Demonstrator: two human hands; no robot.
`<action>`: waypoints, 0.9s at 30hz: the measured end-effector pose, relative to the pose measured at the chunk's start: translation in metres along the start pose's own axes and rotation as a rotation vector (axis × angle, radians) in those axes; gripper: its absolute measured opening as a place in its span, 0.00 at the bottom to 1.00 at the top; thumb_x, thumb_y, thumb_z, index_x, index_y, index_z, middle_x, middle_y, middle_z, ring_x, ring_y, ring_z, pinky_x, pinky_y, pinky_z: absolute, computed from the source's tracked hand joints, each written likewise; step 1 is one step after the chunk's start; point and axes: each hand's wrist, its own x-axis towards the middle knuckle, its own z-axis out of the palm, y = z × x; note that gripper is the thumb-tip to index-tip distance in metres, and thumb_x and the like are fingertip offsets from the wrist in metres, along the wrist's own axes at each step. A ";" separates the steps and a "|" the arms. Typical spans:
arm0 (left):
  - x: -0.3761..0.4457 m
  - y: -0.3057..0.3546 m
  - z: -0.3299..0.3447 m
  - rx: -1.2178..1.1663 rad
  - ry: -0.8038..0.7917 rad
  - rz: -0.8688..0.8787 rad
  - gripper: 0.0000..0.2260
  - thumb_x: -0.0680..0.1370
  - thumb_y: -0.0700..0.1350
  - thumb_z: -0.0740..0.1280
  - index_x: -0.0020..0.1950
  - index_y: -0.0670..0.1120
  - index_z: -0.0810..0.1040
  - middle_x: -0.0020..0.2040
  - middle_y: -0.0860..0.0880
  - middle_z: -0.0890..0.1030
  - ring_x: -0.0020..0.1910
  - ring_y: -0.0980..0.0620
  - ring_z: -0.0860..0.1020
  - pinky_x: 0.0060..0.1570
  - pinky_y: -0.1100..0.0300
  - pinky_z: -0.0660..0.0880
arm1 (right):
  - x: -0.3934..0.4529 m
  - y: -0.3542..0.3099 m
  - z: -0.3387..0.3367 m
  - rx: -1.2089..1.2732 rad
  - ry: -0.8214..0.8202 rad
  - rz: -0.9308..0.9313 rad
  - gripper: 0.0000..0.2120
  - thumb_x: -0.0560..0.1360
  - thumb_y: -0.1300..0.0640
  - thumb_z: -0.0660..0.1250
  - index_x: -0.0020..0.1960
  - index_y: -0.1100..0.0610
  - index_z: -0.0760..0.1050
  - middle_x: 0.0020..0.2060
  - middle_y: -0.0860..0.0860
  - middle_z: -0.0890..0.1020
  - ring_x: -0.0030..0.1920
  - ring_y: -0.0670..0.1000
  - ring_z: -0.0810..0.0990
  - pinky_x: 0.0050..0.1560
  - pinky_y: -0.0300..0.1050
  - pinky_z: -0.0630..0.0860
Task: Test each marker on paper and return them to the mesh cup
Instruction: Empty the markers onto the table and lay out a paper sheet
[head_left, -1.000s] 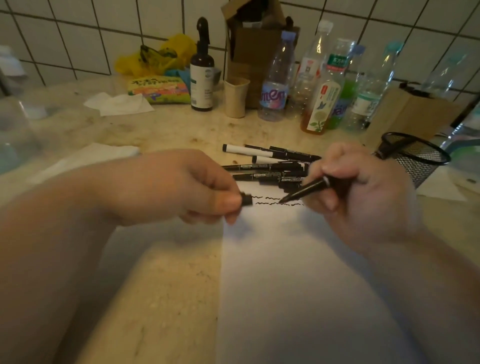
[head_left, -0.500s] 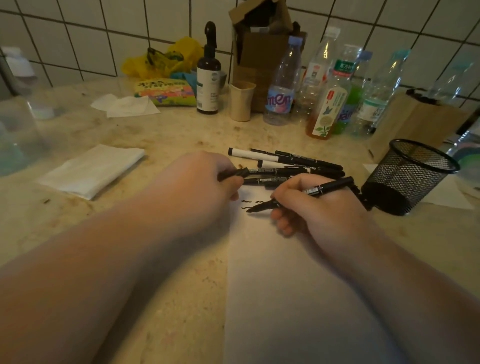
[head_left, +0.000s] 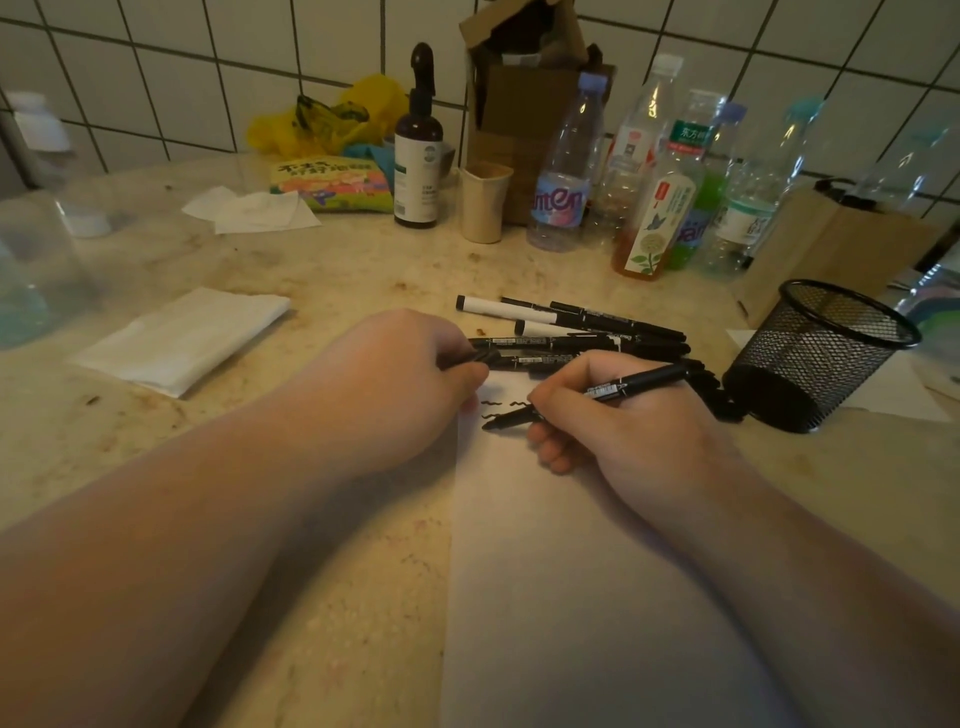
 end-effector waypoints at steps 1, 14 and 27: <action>0.000 0.000 0.000 0.001 0.003 0.000 0.10 0.80 0.53 0.62 0.45 0.55 0.81 0.42 0.56 0.82 0.38 0.58 0.75 0.33 0.63 0.65 | 0.000 0.000 0.000 -0.005 -0.003 0.001 0.04 0.77 0.58 0.69 0.46 0.57 0.82 0.36 0.56 0.86 0.38 0.55 0.86 0.43 0.52 0.84; 0.000 -0.003 0.000 -0.017 0.007 0.002 0.11 0.80 0.54 0.62 0.42 0.55 0.82 0.40 0.56 0.81 0.37 0.58 0.76 0.33 0.61 0.67 | -0.001 -0.004 -0.004 0.020 0.073 0.050 0.06 0.78 0.60 0.68 0.45 0.59 0.82 0.35 0.58 0.86 0.35 0.55 0.85 0.41 0.49 0.83; -0.003 -0.005 -0.005 -0.022 -0.020 0.043 0.11 0.79 0.55 0.64 0.59 0.63 0.80 0.41 0.57 0.79 0.37 0.58 0.75 0.34 0.64 0.70 | 0.002 -0.007 -0.019 0.310 0.265 0.031 0.08 0.77 0.58 0.69 0.41 0.55 0.84 0.29 0.50 0.79 0.31 0.47 0.75 0.32 0.40 0.73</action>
